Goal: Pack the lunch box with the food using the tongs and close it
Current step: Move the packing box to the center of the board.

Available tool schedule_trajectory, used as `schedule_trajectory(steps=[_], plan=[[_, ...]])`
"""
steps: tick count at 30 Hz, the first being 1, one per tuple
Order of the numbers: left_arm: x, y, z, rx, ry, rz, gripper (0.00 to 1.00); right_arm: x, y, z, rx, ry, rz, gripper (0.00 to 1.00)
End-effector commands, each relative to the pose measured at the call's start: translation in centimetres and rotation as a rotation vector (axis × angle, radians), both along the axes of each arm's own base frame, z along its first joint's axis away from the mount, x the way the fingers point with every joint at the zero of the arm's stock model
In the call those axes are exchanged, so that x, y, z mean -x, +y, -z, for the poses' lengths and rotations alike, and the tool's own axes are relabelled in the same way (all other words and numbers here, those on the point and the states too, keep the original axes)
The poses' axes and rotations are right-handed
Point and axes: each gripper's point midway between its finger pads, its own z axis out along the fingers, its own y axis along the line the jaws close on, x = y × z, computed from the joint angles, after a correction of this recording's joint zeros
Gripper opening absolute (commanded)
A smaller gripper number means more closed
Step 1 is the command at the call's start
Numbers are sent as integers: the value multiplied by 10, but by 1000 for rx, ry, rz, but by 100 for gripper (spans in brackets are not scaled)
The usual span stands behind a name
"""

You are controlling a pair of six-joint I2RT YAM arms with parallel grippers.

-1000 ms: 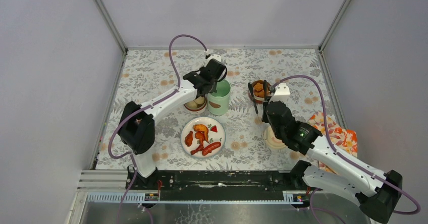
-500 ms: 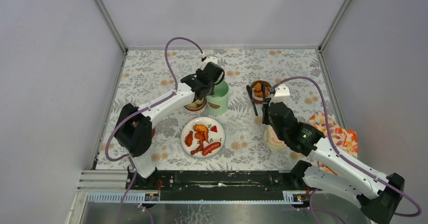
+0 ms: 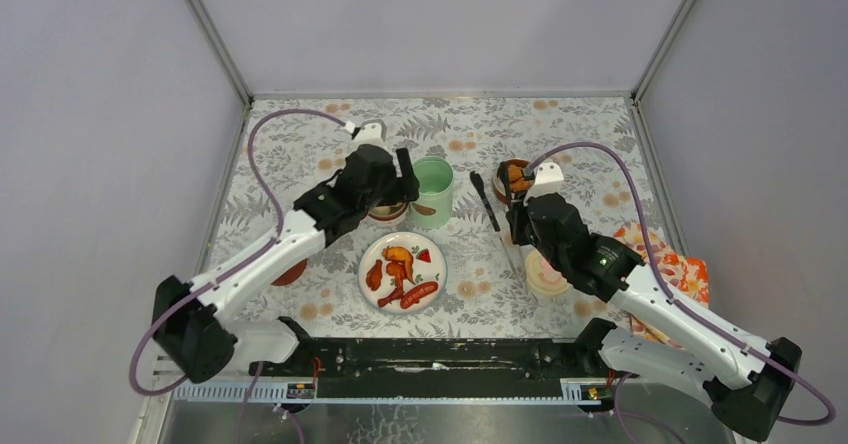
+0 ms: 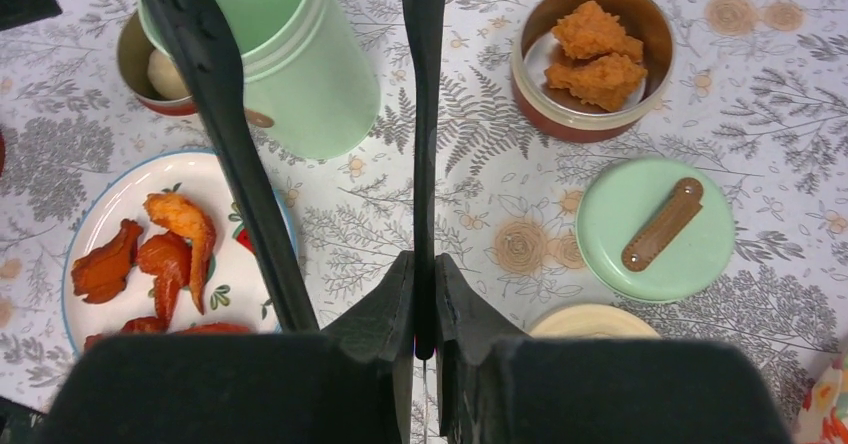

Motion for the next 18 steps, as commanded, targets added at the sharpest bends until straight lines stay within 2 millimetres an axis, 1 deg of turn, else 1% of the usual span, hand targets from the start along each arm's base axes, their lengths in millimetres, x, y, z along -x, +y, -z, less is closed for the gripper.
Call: schedule_trajectory(steps=[1, 4, 8, 10, 14, 18], plan=[[21, -25, -34, 319, -49, 36, 84, -2, 17, -27, -79, -21, -56, 0], [39, -39, -47, 446, -62, 113, 87, -1, 27, -30, -95, -14, -98, 0], [64, -67, -55, 566, -56, 216, 89, 1, 38, -30, -115, 4, -137, 0], [74, -80, -59, 617, -62, 252, 89, 1, 43, -30, -126, 11, -151, 0], [86, -95, -65, 706, -77, 285, 90, 1, 52, -33, -157, 20, -178, 0], [91, -107, -66, 758, -81, 303, 91, 2, 60, -34, -183, 34, -199, 0]])
